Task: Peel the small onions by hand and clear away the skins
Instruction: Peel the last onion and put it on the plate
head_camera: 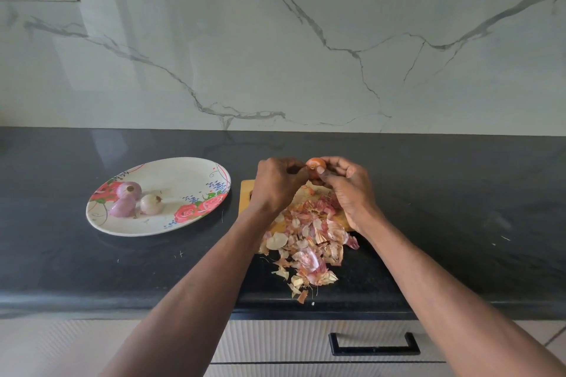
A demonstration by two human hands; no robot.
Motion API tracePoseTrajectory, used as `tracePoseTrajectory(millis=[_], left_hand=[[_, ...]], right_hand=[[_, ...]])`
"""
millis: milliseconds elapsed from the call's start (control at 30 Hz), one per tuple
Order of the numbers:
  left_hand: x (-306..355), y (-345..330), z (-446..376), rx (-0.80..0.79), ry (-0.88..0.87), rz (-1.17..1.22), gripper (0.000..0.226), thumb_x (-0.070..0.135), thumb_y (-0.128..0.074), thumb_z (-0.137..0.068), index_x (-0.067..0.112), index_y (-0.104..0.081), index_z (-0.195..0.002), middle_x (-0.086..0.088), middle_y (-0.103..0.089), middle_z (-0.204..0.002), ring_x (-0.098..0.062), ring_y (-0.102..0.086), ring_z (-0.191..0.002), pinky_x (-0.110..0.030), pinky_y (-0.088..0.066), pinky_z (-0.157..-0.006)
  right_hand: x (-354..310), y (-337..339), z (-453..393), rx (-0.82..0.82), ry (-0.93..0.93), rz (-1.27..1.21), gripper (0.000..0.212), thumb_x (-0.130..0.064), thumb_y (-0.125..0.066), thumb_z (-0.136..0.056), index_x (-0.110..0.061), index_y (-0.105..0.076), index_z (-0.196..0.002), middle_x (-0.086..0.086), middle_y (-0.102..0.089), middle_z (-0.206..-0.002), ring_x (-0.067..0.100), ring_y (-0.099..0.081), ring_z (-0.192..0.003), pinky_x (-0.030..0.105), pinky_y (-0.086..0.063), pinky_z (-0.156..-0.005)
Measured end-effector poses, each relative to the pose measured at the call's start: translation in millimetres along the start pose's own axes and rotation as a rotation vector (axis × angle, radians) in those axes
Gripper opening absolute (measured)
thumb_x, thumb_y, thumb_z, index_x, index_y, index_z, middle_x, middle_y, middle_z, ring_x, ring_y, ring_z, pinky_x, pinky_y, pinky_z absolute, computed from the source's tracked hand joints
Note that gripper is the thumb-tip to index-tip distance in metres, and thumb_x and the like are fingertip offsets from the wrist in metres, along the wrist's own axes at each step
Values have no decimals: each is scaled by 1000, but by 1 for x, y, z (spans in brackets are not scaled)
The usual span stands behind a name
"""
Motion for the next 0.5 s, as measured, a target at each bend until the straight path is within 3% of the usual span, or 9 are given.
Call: tracePoseTrajectory(millis=[133, 200, 333, 433, 500], left_hand=[[0, 0, 1, 26, -40, -37, 18, 17, -70, -91, 5, -75, -78, -12, -67, -64, -16, -48, -53, -43, -45, -56], [1, 2, 0, 33, -43, -26, 19, 19, -70, -91, 5, -75, -79, -14, -67, -66, -24, -52, -55, -42, -45, -58], [4, 6, -1, 39, -34, 13, 14, 14, -69, -90, 6, -76, -81, -12, -69, -67, -17, -52, -56, -40, -46, -58], [-1, 8, -4, 38, -15, 0, 15, 10, -65, -89, 5, -75, -78, -10, -70, -67, -31, -64, -63, -40, -50, -60], [-4, 8, -7, 12, -17, -24, 15, 8, -64, -89, 4, -75, -79, -10, -72, -69, -30, -67, -65, -42, -53, -61]], right_hand=[[-2, -2, 0, -17, -22, -84, 23, -4, -71, -90, -4, -70, -114, 9, -77, -103, 23, -74, -98, 36, -59, -89], [-5, -2, -1, -32, -52, -186, 23, 0, -68, -91, -4, -66, -114, 13, -76, -104, 25, -73, -94, 32, -60, -80], [-8, -4, -1, -79, -113, -333, 20, 5, -62, -92, -2, -65, -111, 20, -72, -104, 23, -71, -84, 26, -60, -72], [-12, -2, -1, -115, -141, -426, 24, 7, -57, -94, -4, -65, -113, 17, -71, -103, 22, -71, -81, 24, -61, -74], [-14, -2, -1, -151, -152, -483, 33, 9, -54, -94, -9, -65, -120, 14, -72, -105, 25, -73, -87, 27, -61, -79]])
Point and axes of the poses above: each hand's wrist, its own z-axis away from the middle knuckle, its own y-axis out of the back of the hand, x = y × z, the point moved 4 cm from there along -z, towards the middle knuckle
